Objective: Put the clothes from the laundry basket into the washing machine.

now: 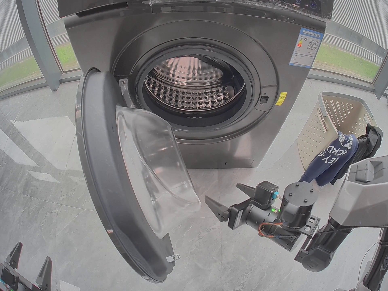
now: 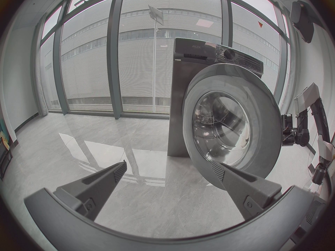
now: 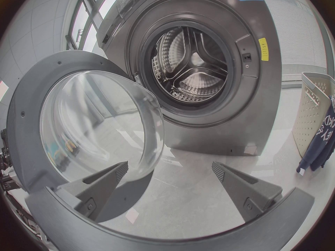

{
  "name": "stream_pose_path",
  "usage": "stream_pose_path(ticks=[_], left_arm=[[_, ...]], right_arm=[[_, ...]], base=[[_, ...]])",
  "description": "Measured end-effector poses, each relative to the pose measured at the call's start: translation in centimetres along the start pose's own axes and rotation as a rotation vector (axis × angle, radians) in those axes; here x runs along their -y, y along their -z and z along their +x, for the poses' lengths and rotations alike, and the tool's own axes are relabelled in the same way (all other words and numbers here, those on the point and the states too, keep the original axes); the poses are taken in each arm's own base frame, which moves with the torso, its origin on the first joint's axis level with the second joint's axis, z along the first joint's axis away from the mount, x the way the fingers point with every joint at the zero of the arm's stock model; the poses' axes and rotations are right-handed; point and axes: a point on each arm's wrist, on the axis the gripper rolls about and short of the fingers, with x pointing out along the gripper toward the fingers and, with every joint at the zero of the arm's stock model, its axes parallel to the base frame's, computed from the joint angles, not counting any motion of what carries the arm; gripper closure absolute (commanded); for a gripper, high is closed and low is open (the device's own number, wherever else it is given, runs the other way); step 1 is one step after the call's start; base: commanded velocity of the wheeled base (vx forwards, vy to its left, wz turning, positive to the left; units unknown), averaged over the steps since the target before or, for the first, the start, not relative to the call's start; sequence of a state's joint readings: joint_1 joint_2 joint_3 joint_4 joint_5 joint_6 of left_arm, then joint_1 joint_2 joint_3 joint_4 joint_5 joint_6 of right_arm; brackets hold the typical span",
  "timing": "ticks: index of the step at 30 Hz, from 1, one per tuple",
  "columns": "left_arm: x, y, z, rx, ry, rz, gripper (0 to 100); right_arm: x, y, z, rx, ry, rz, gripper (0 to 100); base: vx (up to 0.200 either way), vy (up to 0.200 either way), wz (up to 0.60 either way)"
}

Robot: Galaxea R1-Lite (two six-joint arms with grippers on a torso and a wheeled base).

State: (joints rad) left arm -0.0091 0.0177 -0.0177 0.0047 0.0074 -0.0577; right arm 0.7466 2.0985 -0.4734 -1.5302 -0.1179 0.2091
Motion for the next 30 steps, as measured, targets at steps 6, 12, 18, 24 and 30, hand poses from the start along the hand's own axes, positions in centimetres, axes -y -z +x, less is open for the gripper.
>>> stream_pose_path(ticks=[6, 12, 18, 24, 30], left_arm=[[0.0, 0.0, 0.0, 0.000, 0.000, 0.000, 0], [0.0, 0.0, 0.0, 0.000, 0.000, 0.000, 0], [0.0, 0.0, 0.0, 0.000, 0.000, 0.000, 0], [0.0, 0.0, 0.0, 0.000, 0.000, 0.000, 0], [0.0, 0.0, 0.0, 0.000, 0.000, 0.000, 0]], right_arm=[[0.4, -0.6, 2.3, 0.006, 0.023, 0.001, 0], [0.0, -1.1, 3.1, 0.021, 0.016, 0.003, 0], [-1.2, -0.6, 3.0, 0.018, -0.019, 0.001, 0], [-3.1, 0.1, 2.3, -0.008, -0.077, -0.003, 0], [-3.4, 0.2, 2.1, 0.000, -0.085, -0.001, 0]], base=[[0.000, 0.000, 0.00], [0.100, 0.000, 0.00], [0.000, 0.000, 0.00], [0.000, 0.000, 0.00], [0.000, 0.000, 0.00]])
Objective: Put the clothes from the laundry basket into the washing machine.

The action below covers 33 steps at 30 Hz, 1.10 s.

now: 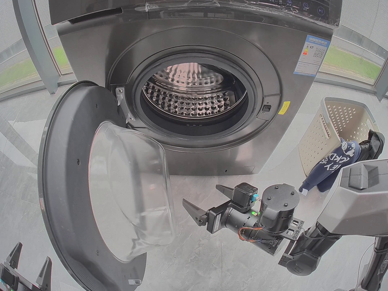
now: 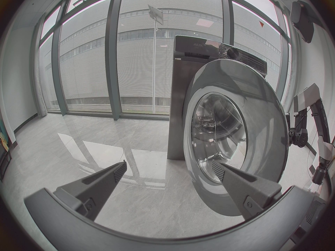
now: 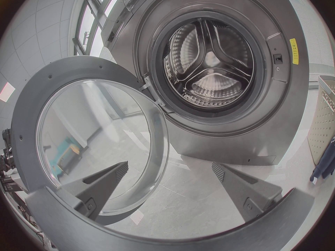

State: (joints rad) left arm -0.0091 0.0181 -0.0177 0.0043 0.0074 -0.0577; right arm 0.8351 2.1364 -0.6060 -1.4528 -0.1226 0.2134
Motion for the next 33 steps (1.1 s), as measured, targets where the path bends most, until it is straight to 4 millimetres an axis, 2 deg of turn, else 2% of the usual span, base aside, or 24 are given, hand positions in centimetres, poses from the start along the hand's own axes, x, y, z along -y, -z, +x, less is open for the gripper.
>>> stream_pose_path(ticks=[10, 21, 33], left_arm=[[0.0, 0.0, 0.0, 0.000, 0.000, 0.001, 0], [0.0, 0.0, 0.0, 0.000, 0.000, 0.006, 0], [0.0, 0.0, 0.0, 0.000, 0.000, 0.001, 0]], right_arm=[[0.0, 0.0, 0.1, 0.002, 0.013, -0.005, 0], [0.1, 0.1, 0.8, 0.005, 0.029, -0.009, 0], [-2.1, 0.7, 2.0, 0.029, -0.032, -0.011, 0]], base=[[-0.200, 0.000, 0.00], [0.000, 0.000, 0.00], [0.000, 0.000, 0.00]])
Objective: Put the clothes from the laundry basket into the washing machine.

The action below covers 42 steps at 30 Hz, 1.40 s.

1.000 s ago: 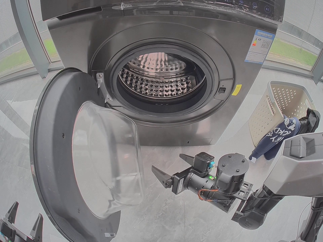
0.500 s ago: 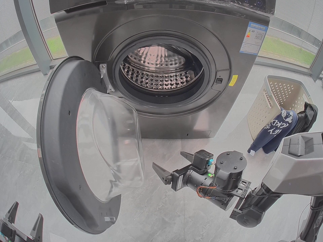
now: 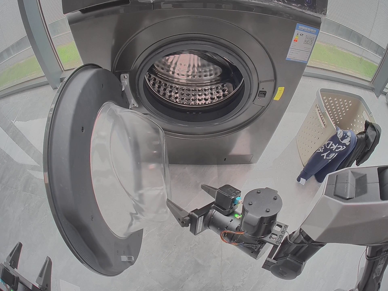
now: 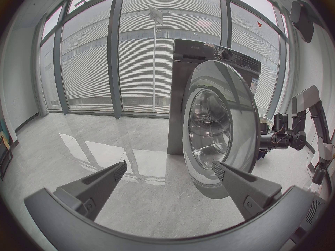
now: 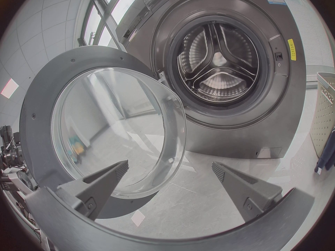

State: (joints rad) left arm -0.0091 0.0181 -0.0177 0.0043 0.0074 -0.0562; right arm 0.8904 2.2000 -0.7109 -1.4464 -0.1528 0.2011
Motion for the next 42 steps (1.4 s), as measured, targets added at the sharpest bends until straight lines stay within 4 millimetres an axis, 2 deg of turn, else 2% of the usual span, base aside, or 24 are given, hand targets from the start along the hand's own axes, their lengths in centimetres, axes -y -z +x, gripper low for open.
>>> stream_pose_path(ticks=[8, 12, 19, 26, 38, 42], left_arm=[[0.0, 0.0, 0.0, 0.000, 0.000, 0.000, 0], [0.0, 0.0, 0.0, 0.000, 0.000, 0.000, 0], [0.0, 0.0, 0.0, 0.000, 0.000, 0.000, 0], [0.0, 0.0, 0.0, 0.000, 0.000, -0.001, 0], [0.0, 0.0, 0.0, 0.000, 0.000, -0.001, 0], [0.0, 0.0, 0.0, 0.000, 0.000, -0.002, 0]], right_arm=[[-0.7, -0.3, 0.4, 0.015, -0.023, 0.001, 0], [-0.2, -0.7, 1.3, 0.018, -0.008, -0.006, 0], [0.4, -1.0, 2.7, 0.024, 0.010, -0.012, 0], [-1.7, -0.2, 3.8, 0.018, -0.045, -0.025, 0], [-1.0, -1.0, 5.5, 0.039, -0.021, -0.023, 0], [-1.4, -1.4, 6.3, 0.035, -0.027, -0.024, 0]], base=[[0.000, 0.000, 0.00], [-0.150, 0.000, 0.00], [0.000, 0.000, 0.00], [0.000, 0.000, 0.00], [0.000, 0.000, 0.00], [0.000, 0.000, 0.00]])
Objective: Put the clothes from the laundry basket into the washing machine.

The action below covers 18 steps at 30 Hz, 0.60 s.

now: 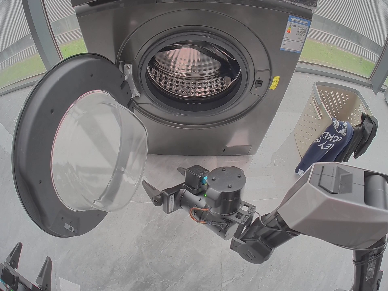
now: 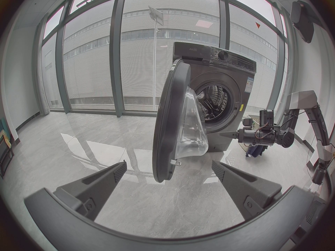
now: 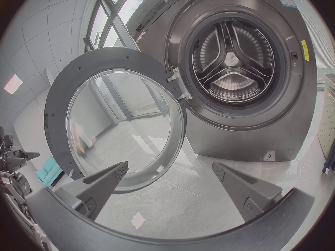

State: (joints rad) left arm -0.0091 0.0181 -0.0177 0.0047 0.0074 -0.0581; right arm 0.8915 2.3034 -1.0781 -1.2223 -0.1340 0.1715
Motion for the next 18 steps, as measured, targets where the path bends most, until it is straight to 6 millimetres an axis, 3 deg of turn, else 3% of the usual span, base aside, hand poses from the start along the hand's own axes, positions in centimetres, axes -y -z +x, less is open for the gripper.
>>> stream_pose_path(ticks=[18], left_arm=[[0.0, 0.0, 0.0, 0.000, 0.000, 0.000, 0]], right_arm=[[-4.2, 1.4, 6.2, 0.059, -0.076, 0.012, 0]], base=[[0.000, 0.000, 0.00]])
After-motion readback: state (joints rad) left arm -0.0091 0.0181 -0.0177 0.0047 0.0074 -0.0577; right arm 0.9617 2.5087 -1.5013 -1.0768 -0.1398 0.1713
